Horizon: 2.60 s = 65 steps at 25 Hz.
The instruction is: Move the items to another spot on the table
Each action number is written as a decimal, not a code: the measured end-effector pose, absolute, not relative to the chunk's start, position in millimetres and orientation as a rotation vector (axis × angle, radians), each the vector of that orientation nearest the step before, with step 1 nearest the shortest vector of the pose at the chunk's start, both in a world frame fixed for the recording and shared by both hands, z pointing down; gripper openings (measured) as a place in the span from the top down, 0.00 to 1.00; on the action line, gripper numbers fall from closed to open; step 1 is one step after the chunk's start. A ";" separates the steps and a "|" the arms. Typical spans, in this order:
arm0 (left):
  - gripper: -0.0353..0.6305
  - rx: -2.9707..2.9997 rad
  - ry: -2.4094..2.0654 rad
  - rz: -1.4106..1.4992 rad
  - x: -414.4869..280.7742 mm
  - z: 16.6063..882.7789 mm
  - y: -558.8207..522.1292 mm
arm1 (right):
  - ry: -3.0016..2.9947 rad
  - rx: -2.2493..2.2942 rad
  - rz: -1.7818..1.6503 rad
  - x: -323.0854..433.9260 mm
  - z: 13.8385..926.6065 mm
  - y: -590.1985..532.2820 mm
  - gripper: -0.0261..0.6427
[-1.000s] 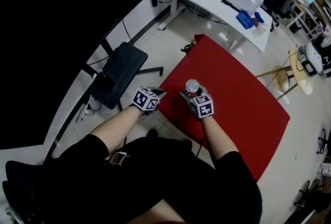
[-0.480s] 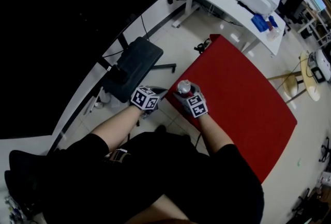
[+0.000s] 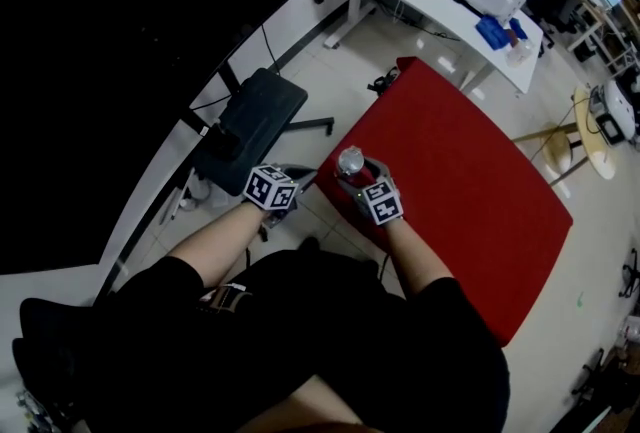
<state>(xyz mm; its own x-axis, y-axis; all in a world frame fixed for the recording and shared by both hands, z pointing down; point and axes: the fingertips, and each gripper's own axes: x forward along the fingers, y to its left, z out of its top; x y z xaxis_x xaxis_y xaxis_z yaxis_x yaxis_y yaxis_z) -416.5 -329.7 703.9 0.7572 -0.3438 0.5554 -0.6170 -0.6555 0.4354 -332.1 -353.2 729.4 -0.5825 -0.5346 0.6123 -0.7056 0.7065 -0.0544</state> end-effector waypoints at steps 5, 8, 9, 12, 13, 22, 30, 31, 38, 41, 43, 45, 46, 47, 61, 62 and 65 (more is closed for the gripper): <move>0.96 2.337 -0.664 0.631 -386.9 714.9 -299.1 | -2.306 1.069 0.535 -254.3 736.1 -326.2 0.41; 0.96 2.319 -0.630 0.672 -351.4 731.9 -268.4 | -2.295 1.163 0.627 -184.9 738.0 -299.7 0.42; 0.96 2.312 -0.625 0.672 -334.9 736.0 -258.6 | -2.295 1.188 0.652 -160.4 736.2 -289.0 0.43; 0.96 2.304 -0.633 0.633 -270.5 738.3 -238.2 | -2.288 1.243 0.685 -83.9 728.2 -254.6 0.54; 0.96 2.307 -0.636 0.612 -244.6 736.3 -231.7 | -2.288 1.247 0.690 -59.7 725.4 -240.3 0.59; 0.96 2.484 -0.443 0.489 18.4 670.1 -140.2 | -2.356 1.264 0.710 100.4 659.0 -88.8 0.74; 0.96 2.698 -0.017 0.339 123.1 532.3 -50.6 | -2.463 1.549 0.740 149.9 546.5 7.7 0.81; 0.96 2.725 0.010 0.320 120.7 515.5 -43.7 | -2.488 1.595 0.727 148.6 531.0 14.1 0.81; 0.96 2.823 -0.019 0.187 89.3 448.8 -34.1 | -2.501 1.752 0.524 143.4 466.7 15.8 0.85; 0.96 2.810 -0.042 0.149 77.1 440.9 -33.3 | -2.626 1.758 0.509 140.3 447.5 12.8 0.89; 0.96 2.811 -0.034 0.160 74.6 442.9 -28.7 | -2.695 1.737 0.509 133.4 439.9 12.8 0.93; 0.96 2.827 -0.003 0.184 75.4 445.5 -21.6 | -2.716 1.687 0.509 123.6 441.9 12.2 0.95; 0.96 2.838 0.011 0.193 75.9 445.9 -19.5 | -2.718 1.659 0.501 118.9 444.6 11.1 0.95; 0.96 2.848 0.020 0.198 75.7 445.8 -19.0 | -2.720 1.634 0.488 115.0 446.8 9.6 0.95; 0.96 2.805 0.008 0.198 66.9 452.1 -23.4 | -2.731 1.575 0.518 99.6 447.3 4.0 0.95; 0.96 2.801 0.009 0.197 66.6 452.5 -23.8 | -2.729 1.568 0.507 100.0 449.6 4.6 0.95; 0.96 2.790 0.007 0.194 66.9 453.6 -24.5 | -2.734 1.573 0.508 100.3 448.2 5.2 0.95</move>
<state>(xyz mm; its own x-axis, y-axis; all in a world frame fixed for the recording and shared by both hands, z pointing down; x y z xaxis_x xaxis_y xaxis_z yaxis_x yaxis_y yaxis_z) 66.9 -24.5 453.6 0.9906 0.0283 0.1336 -0.0186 -0.9412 0.3374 100.3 5.2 448.2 -0.5141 -0.8506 0.1105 -0.8336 0.4652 -0.2980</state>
